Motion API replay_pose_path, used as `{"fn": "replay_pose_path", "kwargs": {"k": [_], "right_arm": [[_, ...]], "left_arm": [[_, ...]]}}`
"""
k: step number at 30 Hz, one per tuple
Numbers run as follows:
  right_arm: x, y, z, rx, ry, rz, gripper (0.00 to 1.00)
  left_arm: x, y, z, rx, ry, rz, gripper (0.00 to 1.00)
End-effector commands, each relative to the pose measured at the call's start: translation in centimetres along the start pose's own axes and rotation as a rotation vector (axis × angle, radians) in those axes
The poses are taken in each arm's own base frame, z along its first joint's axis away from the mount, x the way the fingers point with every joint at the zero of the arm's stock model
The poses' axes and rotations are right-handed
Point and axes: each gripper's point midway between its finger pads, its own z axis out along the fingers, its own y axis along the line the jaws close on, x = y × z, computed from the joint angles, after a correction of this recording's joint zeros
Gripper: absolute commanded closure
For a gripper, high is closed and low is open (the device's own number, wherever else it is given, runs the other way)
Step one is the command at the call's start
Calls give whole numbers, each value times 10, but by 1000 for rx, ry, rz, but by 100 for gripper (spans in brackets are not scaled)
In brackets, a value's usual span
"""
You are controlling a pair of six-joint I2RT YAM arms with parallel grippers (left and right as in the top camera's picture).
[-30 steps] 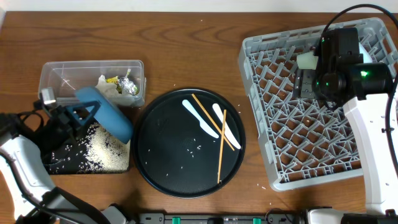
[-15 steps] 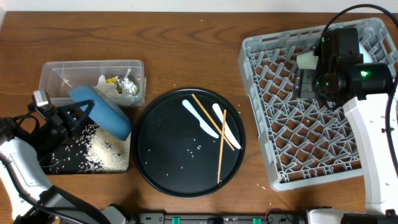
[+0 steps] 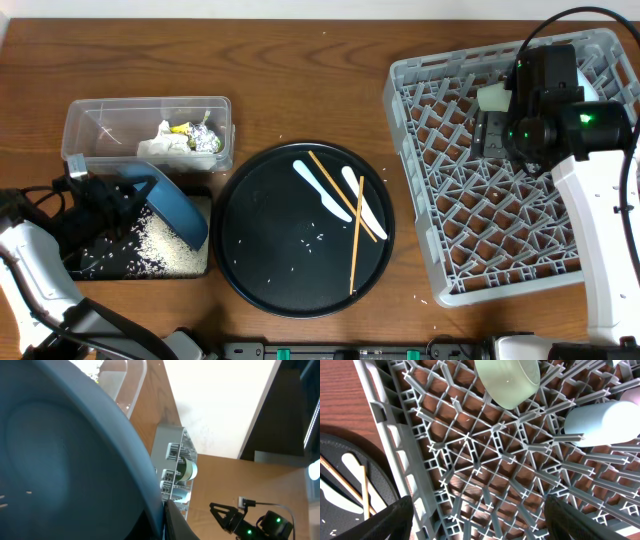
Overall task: Sort waste into correct bins and load items into the dishwasher rack
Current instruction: 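Tilt the blue plate with left gripper to pour rice onto the tray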
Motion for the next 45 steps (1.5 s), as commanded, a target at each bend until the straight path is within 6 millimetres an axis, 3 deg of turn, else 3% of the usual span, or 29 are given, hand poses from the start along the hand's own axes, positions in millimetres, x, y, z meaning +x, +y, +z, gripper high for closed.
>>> {"fn": "replay_pose_path", "kwargs": {"k": [1, 3, 7, 10, 13, 15, 16, 19, 21, 22, 24, 25, 27, 29, 30, 32, 33, 35, 37, 38, 39, 40, 42, 44, 45], "right_arm": [[0, -4, -3, 8, -6, 21, 21], [2, -4, -3, 9, 0, 21, 21], [4, -5, -3, 16, 7, 19, 21], [3, -5, -3, 15, 4, 20, 21], [2, -5, -3, 13, 0, 20, 21], [2, -5, -3, 13, -1, 20, 21], [2, -5, -3, 13, 0, 20, 21], [3, -5, -3, 14, 3, 20, 21], [1, -5, -3, 13, -3, 21, 21], [0, -5, -3, 12, -8, 21, 21], [-2, -4, -3, 10, -14, 22, 21], [-2, -4, -3, 10, -15, 22, 21], [-1, -4, -3, 11, -12, 22, 21], [-1, -4, -3, 11, -11, 21, 21], [-1, -4, -3, 11, -11, 19, 21], [-1, -4, -3, 11, -11, 17, 21], [-1, -4, -3, 11, -11, 17, 21], [0, -5, -3, 12, -8, 12, 21], [0, -5, -3, 12, -8, 10, 21], [0, -5, -3, 12, -8, 9, 21], [0, -5, -3, 12, -8, 9, 21], [0, -5, -3, 12, -7, 9, 21], [1, -5, -3, 13, -4, 9, 21], [1, -5, -3, 13, -3, 9, 21], [1, -5, -3, 13, -3, 9, 21]], "left_arm": [[0, -42, -6, 244, -19, 117, 94], [3, -53, -10, 293, -36, 189, 94], [3, -53, -12, 282, -53, 266, 94], [2, -41, -10, 211, -45, 263, 94], [1, -21, -9, 99, -28, 88, 94], [5, -56, -16, 297, -53, 150, 94], [8, -59, -18, 291, -54, 178, 94], [7, -53, -17, 210, -72, 350, 94], [1, -28, -13, 67, -53, 261, 94], [1, -28, -13, 72, -50, 199, 94], [8, -62, -17, 265, -63, 289, 94], [11, -68, -18, 286, -68, 337, 94], [10, -61, -16, 225, -69, 400, 94], [4, -38, -11, 98, -47, 284, 94], [5, -40, -12, 121, -43, 226, 94], [11, -69, -16, 290, -59, 314, 95], [12, -72, -17, 284, -65, 372, 94], [8, -60, -15, 200, -65, 403, 94], [2, -38, -11, 82, -46, 249, 94], [6, -49, -11, 153, -37, 203, 94], [13, -73, -14, 293, -44, 298, 94], [16, -76, -14, 291, -42, 335, 94], [12, -63, -10, 204, -40, 385, 94], [6, -36, -7, 53, -23, 169, 94], [10, -49, -8, 130, -14, 143, 94]]}}
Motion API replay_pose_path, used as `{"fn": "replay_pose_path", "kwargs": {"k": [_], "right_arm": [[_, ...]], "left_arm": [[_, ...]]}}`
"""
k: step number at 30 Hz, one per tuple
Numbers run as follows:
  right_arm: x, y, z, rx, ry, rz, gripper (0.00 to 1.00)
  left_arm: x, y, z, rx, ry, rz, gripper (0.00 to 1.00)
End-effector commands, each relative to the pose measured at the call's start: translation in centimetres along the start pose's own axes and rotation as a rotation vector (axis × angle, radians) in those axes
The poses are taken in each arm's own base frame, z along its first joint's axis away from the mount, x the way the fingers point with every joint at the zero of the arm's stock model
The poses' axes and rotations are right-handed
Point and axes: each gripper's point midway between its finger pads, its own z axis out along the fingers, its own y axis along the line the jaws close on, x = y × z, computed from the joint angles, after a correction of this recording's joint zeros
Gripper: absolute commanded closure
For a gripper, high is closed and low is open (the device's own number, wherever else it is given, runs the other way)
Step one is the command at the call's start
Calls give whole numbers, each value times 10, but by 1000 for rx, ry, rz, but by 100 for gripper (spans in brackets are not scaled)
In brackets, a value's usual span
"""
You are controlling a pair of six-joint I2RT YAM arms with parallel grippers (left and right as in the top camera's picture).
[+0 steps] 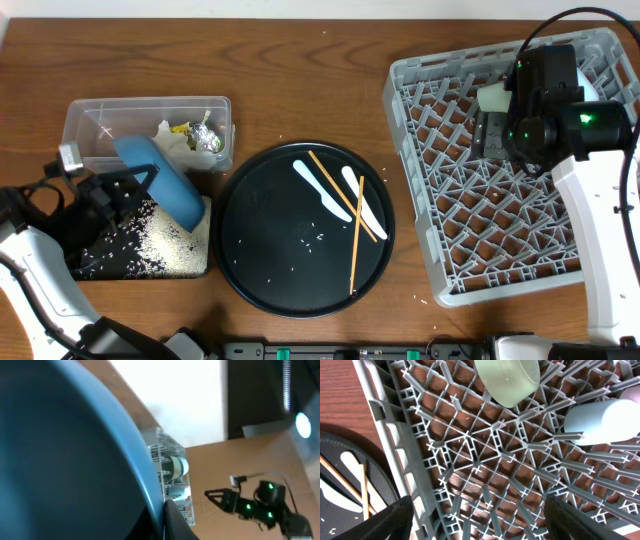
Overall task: Sort waste into correct bins and load items into the dishwasher rack
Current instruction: 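Tilt the blue plate with left gripper to pour rice onto the tray, then carry the emptied blue plate back and set it on the round tray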
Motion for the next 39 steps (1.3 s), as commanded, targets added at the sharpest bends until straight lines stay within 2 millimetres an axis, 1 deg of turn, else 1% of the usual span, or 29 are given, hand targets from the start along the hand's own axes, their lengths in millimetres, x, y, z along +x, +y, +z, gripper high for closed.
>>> {"fn": "replay_pose_path", "kwargs": {"k": [1, 2, 3, 4, 5, 6, 7, 8, 9, 10, 11, 12, 13, 15, 16, 18, 21, 24, 26, 31, 33, 36, 38, 39], "right_arm": [[0, -4, -3, 11, -9, 10, 21], [0, -4, -3, 11, -9, 10, 21], [0, -4, -3, 11, -9, 10, 21], [0, -4, -3, 11, -8, 11, 21], [0, -4, -3, 11, -9, 11, 21], [0, -4, -3, 11, -10, 11, 21], [0, -4, -3, 11, -10, 11, 21], [0, -4, -3, 11, -9, 11, 21], [0, -4, -3, 11, -9, 10, 21], [0, -4, -3, 11, -9, 11, 21], [0, -4, -3, 11, -8, 11, 21], [0, -4, -3, 11, -9, 10, 21], [0, -4, -3, 11, -9, 10, 21], [0, -4, -3, 11, -10, 10, 21], [-1, -4, -3, 10, -10, 10, 21], [0, -4, -3, 11, -10, 10, 21], [-1, -4, -3, 11, -10, 10, 21], [-1, -4, -3, 11, -10, 11, 21], [-2, -4, -3, 10, -14, 11, 21], [-4, -3, -3, 2, -24, 14, 21], [-4, -2, -3, -4, -23, 14, 21], [-3, 0, -3, -13, -20, 24, 21], [-3, 3, -3, -29, -17, 23, 21], [-2, 4, -3, -34, -14, 23, 21]], "left_arm": [[-4, -30, -3, 118, -20, -19, 94], [-1, -39, -3, 151, -27, 70, 94], [-3, -37, -2, 127, -28, 145, 94], [-5, -20, -1, 34, -12, 151, 93], [-6, -3, -2, -64, -2, 41, 94], [-5, -1, -1, -71, 1, -64, 94], [-4, -18, -1, 29, -5, -36, 94], [-3, -36, -2, 126, -22, 54, 94], [-2, -42, -3, 149, -32, 128, 94], [-4, -34, -2, 104, -27, 162, 94], [-6, -19, -2, 24, -13, 91, 94], [-5, -13, -1, -11, -5, 20, 94], [-2, -18, 1, 13, 3, 20, 94], [4, -38, 5, 100, 12, 122, 94], [8, -43, 8, 112, 26, 144, 94], [18, -53, 17, 122, 68, 199, 94], [40, -67, 32, 130, 157, 275, 94], [65, -70, 48, 76, 264, 347, 94], [84, -63, 58, -24, 352, 381, 94], [122, -50, 77, -136, 518, 470, 94], [132, -41, 84, -197, 571, 513, 94], [142, -25, 95, -321, 621, 569, 94], [146, -21, 104, -361, 635, 602, 94], [150, -20, 111, -374, 646, 617, 94]]}}
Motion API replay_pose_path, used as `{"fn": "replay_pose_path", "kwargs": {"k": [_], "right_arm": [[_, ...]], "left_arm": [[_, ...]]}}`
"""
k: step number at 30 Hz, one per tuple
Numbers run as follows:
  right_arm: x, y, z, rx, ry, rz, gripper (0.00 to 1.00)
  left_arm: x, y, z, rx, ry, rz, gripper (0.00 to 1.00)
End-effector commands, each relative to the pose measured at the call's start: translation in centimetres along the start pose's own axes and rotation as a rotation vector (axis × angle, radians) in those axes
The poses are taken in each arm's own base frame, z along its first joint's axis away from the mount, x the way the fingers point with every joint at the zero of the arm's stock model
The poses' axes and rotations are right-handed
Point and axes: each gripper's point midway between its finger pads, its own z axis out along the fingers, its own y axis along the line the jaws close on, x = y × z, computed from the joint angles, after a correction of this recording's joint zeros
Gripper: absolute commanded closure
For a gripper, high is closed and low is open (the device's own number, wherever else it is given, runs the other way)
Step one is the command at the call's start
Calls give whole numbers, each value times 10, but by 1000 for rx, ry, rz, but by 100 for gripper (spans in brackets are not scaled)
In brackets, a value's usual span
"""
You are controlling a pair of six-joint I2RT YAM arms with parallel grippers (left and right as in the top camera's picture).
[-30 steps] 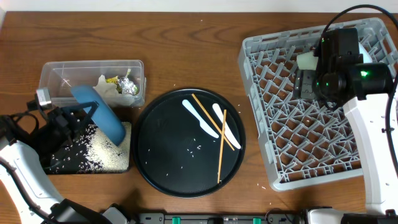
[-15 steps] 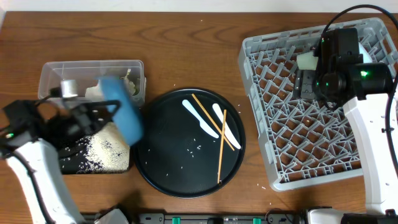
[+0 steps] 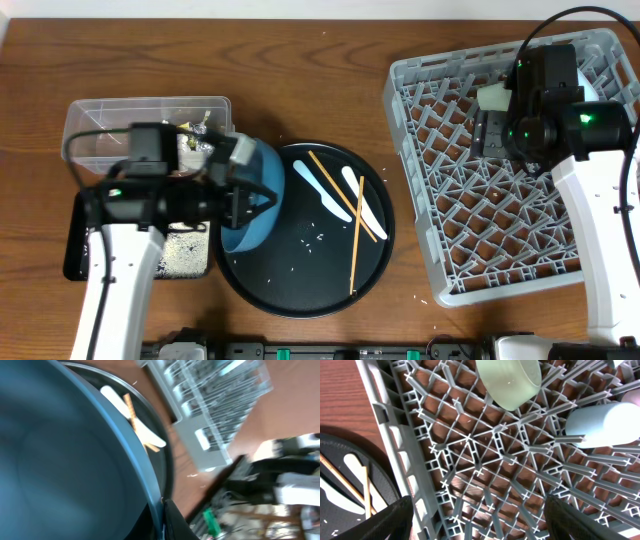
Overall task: Sort waste into correct bins and load items into the dishwasher rack
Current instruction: 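Carry the emptied blue plate back and set it on the round tray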
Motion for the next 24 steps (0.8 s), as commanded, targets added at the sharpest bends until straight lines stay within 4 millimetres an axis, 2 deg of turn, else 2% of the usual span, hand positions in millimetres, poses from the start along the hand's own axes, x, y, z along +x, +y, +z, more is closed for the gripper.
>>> {"fn": "replay_pose_path", "kwargs": {"k": [1, 5, 11, 15, 16, 18, 20, 22, 24], "right_arm": [[0, 1, -3, -22, -4, 21, 21], [2, 2, -3, -28, 4, 20, 20], [3, 2, -3, -27, 6, 20, 20], [2, 2, -3, -26, 5, 20, 20], [2, 2, -3, -26, 5, 20, 20], [2, 2, -3, -27, 5, 17, 20], [2, 2, -3, -27, 4, 16, 20], [2, 2, -3, -26, 5, 16, 20], [3, 2, -3, -28, 6, 7, 19]], "left_arm": [[-5, 13, 14, -151, 37, 1, 93], [-6, 16, 37, -197, 82, -12, 94], [7, 19, 73, -200, 193, -83, 94], [12, 17, 88, -194, 225, -114, 94], [12, 15, 90, -191, 229, -111, 90], [12, 10, 93, -184, 230, -105, 64], [12, 7, 93, -178, 227, -94, 48], [11, 4, 90, -176, 215, -87, 43], [8, 1, 84, -175, 196, -79, 43]]}}
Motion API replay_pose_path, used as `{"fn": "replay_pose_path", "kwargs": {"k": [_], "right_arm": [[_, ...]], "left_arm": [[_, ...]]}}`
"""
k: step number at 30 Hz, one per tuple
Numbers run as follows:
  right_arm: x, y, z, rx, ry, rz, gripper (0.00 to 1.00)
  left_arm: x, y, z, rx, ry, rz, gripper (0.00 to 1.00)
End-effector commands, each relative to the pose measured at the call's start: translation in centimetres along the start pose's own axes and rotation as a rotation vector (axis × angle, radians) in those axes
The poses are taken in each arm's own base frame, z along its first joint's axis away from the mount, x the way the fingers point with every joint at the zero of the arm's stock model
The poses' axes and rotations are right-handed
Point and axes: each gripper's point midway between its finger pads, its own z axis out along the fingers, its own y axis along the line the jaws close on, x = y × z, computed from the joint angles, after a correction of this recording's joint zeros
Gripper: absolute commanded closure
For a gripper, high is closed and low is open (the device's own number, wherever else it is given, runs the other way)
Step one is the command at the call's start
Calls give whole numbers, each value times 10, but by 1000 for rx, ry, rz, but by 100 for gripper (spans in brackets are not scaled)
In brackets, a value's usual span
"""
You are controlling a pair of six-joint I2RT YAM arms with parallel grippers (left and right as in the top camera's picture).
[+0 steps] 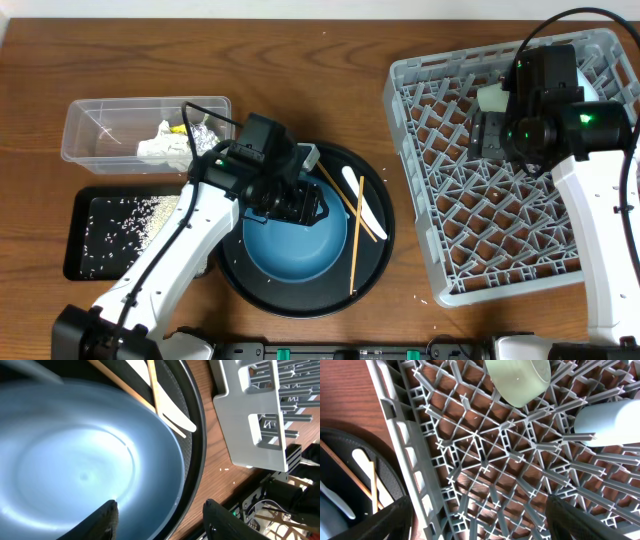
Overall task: Sort waste into correct bins and load items into the dishwasher rack
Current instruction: 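Carry the emptied blue plate back and set it on the round tray, then reach right gripper to the blue plate rim and grasp it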
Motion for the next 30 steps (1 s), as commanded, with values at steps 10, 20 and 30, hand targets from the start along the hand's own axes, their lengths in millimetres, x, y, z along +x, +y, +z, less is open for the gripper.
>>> {"fn": "replay_pose_path", "kwargs": {"k": [10, 20, 30], "right_arm": [[2, 51, -9, -264, -13, -190, 10], [29, 122, 4, -367, 73, -364, 11], [94, 196, 63, -365, 317, -492, 20]], "left_arm": [[13, 59, -94, -296, -216, -154, 35], [42, 132, -160, -451, -373, -490, 32], [51, 154, -163, -460, -363, -620, 29]]}}
